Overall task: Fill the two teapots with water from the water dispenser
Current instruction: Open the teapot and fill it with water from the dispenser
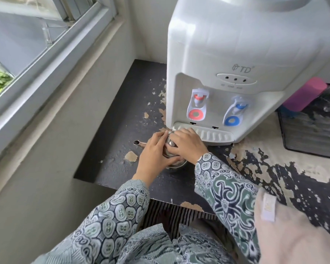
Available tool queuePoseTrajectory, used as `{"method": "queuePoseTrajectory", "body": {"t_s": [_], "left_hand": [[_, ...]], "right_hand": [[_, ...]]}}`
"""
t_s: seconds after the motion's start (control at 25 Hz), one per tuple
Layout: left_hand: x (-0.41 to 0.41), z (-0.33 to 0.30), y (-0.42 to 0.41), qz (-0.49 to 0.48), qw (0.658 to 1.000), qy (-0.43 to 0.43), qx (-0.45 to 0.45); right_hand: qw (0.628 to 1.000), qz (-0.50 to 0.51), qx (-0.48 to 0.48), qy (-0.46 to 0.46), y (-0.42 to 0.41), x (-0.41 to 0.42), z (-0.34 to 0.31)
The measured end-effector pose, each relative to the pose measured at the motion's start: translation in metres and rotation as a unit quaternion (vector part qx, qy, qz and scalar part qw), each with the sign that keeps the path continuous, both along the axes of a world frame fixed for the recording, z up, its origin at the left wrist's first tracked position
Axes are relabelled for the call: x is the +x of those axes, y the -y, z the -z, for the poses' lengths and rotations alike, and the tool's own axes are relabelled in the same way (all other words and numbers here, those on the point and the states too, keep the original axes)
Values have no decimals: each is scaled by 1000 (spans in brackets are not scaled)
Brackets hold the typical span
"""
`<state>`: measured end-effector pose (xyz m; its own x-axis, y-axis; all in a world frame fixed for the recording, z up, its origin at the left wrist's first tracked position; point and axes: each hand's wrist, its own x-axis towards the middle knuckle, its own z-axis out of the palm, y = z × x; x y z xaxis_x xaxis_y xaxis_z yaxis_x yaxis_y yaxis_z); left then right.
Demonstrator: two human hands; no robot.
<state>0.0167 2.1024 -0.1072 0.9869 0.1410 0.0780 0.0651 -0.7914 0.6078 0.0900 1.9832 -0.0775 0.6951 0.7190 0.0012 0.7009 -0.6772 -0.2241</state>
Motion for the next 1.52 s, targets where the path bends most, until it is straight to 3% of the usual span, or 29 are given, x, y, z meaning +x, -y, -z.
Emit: {"method": "queuePoseTrajectory", "body": {"t_s": [0.24, 0.8, 0.96, 1.04, 1.16, 1.24, 1.36, 1.52], "left_hand": [[-1, 2, -1, 2, 999, -4, -50], [-1, 3, -2, 7, 997, 13, -76], [0, -1, -1, 18, 997, -3, -77], [1, 0, -2, 20, 997, -6, -72], [0, 0, -5, 4, 997, -1, -79], [-3, 2, -7, 0, 996, -1, -85], [-6, 3, -11, -3, 995, -4, -98], [-3, 3, -8, 9, 994, 2, -112]], "right_hand": [[998, -27, 23, -45, -3, 6, 2], [983, 35, 121, -133, -2, 5, 7], [927, 170, 264, -205, 4, 6, 19], [913, 186, 307, -195, 6, 2, 20], [860, 218, 402, -227, 10, 0, 13], [858, 219, 426, -185, 24, -4, 11], [890, 248, 359, -132, 62, -15, 26], [956, 277, 81, -49, 98, -28, 50]]}}
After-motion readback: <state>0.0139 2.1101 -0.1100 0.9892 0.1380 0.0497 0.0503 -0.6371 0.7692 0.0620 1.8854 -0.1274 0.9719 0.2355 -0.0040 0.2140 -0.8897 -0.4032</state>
